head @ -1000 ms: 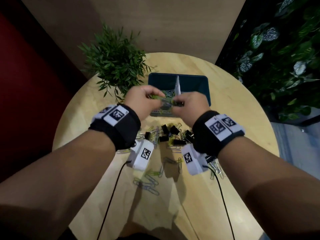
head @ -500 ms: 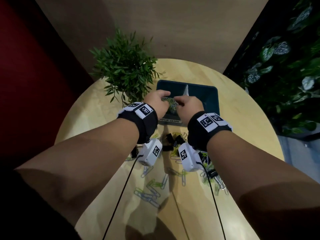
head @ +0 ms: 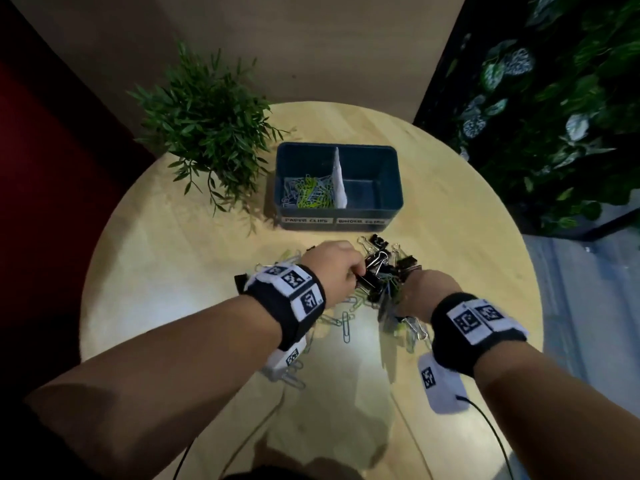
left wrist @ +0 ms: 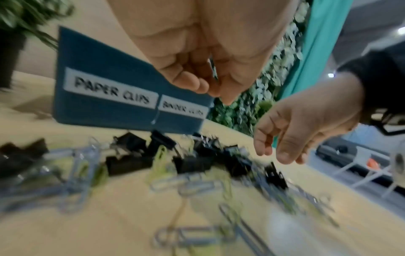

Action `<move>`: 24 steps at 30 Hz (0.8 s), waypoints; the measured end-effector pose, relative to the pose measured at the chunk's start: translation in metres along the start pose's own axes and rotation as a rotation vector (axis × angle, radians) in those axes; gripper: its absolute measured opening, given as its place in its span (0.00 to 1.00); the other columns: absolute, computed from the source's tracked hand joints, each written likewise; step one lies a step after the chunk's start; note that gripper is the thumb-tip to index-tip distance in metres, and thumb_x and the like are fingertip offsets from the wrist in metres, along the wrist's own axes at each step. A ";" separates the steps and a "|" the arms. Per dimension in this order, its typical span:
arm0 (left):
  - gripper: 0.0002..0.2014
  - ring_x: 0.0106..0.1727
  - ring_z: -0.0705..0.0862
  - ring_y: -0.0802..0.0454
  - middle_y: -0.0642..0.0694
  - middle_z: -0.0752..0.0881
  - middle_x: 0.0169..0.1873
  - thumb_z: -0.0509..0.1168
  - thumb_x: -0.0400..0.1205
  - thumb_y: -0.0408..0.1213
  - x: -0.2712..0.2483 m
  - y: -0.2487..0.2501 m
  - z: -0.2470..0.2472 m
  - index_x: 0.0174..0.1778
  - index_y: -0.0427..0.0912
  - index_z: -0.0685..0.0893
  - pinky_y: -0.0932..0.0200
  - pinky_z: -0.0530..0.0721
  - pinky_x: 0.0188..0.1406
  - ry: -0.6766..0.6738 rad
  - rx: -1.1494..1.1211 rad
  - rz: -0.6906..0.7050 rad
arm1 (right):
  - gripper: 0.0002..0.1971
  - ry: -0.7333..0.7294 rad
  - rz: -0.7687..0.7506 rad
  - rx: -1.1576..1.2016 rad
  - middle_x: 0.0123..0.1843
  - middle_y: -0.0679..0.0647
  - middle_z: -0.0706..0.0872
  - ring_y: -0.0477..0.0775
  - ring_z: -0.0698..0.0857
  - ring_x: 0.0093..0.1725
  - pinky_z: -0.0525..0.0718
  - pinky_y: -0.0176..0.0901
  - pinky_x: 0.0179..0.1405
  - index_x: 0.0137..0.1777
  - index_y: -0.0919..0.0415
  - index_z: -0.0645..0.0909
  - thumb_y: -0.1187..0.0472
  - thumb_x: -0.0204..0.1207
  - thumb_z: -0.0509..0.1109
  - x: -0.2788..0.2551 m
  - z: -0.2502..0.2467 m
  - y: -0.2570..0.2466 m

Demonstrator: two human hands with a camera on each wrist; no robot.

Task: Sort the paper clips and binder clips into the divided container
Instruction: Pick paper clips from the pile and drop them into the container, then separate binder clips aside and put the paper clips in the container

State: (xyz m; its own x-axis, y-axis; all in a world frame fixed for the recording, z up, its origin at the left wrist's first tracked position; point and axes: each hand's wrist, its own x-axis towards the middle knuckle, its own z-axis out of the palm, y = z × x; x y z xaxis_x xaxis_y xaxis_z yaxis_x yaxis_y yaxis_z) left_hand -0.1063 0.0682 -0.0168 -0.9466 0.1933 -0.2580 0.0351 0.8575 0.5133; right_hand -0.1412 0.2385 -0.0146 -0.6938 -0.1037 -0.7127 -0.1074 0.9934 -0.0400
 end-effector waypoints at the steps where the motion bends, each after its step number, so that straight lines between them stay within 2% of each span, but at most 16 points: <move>1: 0.14 0.65 0.76 0.52 0.52 0.80 0.62 0.61 0.81 0.33 0.004 0.002 0.011 0.59 0.50 0.83 0.59 0.72 0.69 -0.061 0.034 0.011 | 0.21 -0.004 0.002 0.001 0.56 0.57 0.87 0.55 0.84 0.52 0.85 0.42 0.53 0.60 0.63 0.82 0.50 0.71 0.74 0.000 0.010 0.001; 3: 0.22 0.72 0.70 0.48 0.51 0.75 0.70 0.61 0.80 0.30 0.013 0.004 0.029 0.70 0.52 0.76 0.52 0.69 0.76 -0.176 0.129 0.021 | 0.20 0.022 -0.011 0.044 0.57 0.57 0.85 0.54 0.82 0.50 0.83 0.39 0.51 0.61 0.59 0.81 0.53 0.72 0.74 0.002 0.027 0.002; 6: 0.29 0.73 0.69 0.46 0.52 0.72 0.73 0.63 0.78 0.26 0.024 0.002 0.044 0.74 0.54 0.72 0.49 0.71 0.75 -0.231 0.214 -0.016 | 0.16 0.094 -0.079 0.104 0.58 0.59 0.83 0.56 0.83 0.54 0.85 0.44 0.56 0.62 0.57 0.80 0.58 0.74 0.71 0.005 0.041 0.004; 9: 0.23 0.68 0.72 0.46 0.50 0.77 0.66 0.65 0.78 0.28 0.029 0.000 0.051 0.67 0.54 0.77 0.50 0.75 0.69 -0.157 0.224 -0.056 | 0.13 0.163 -0.115 0.162 0.55 0.55 0.84 0.55 0.83 0.52 0.85 0.45 0.52 0.58 0.54 0.81 0.59 0.73 0.70 0.008 0.040 0.013; 11: 0.17 0.67 0.73 0.45 0.49 0.78 0.63 0.66 0.79 0.33 0.029 -0.001 0.053 0.63 0.51 0.79 0.50 0.76 0.67 -0.136 0.228 -0.073 | 0.12 0.230 -0.091 0.265 0.54 0.53 0.85 0.54 0.83 0.50 0.85 0.44 0.49 0.56 0.52 0.81 0.57 0.72 0.70 0.013 0.033 0.025; 14: 0.16 0.67 0.73 0.45 0.47 0.76 0.62 0.68 0.78 0.40 0.029 0.001 0.056 0.62 0.48 0.78 0.50 0.76 0.66 -0.117 0.236 -0.057 | 0.12 0.305 -0.022 0.362 0.56 0.55 0.82 0.55 0.80 0.46 0.79 0.41 0.44 0.57 0.55 0.81 0.57 0.74 0.70 0.027 0.017 0.047; 17: 0.16 0.66 0.72 0.45 0.47 0.74 0.64 0.70 0.77 0.42 0.031 0.003 0.057 0.59 0.44 0.78 0.52 0.74 0.66 -0.122 0.244 -0.047 | 0.14 0.291 0.072 0.350 0.63 0.60 0.74 0.58 0.79 0.49 0.80 0.45 0.48 0.62 0.57 0.79 0.57 0.78 0.65 0.048 0.006 0.067; 19: 0.13 0.64 0.73 0.47 0.47 0.76 0.61 0.69 0.78 0.43 0.033 0.002 0.056 0.55 0.43 0.78 0.55 0.74 0.63 -0.141 0.255 -0.038 | 0.16 0.268 0.119 0.328 0.66 0.60 0.70 0.64 0.80 0.56 0.83 0.52 0.54 0.66 0.53 0.77 0.55 0.80 0.59 0.059 0.001 0.075; 21: 0.10 0.59 0.75 0.48 0.47 0.78 0.55 0.69 0.78 0.43 0.036 0.001 0.054 0.48 0.43 0.78 0.59 0.72 0.56 -0.148 0.257 -0.033 | 0.16 0.266 0.086 0.309 0.66 0.60 0.70 0.66 0.78 0.60 0.83 0.54 0.56 0.67 0.47 0.76 0.52 0.81 0.56 0.065 -0.003 0.075; 24: 0.12 0.53 0.77 0.49 0.49 0.78 0.48 0.71 0.75 0.44 0.038 0.002 0.049 0.38 0.45 0.73 0.59 0.73 0.49 -0.135 0.218 -0.073 | 0.15 0.246 -0.091 0.326 0.60 0.58 0.70 0.62 0.78 0.60 0.79 0.49 0.56 0.66 0.45 0.76 0.53 0.81 0.57 0.070 -0.002 0.062</move>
State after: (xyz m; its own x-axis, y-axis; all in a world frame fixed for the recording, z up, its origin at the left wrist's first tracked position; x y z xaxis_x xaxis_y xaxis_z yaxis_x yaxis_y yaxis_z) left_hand -0.1262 0.1010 -0.0656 -0.8983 0.1765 -0.4023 0.0505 0.9512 0.3044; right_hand -0.1981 0.2932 -0.0653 -0.8458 -0.1613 -0.5086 0.0270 0.9390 -0.3427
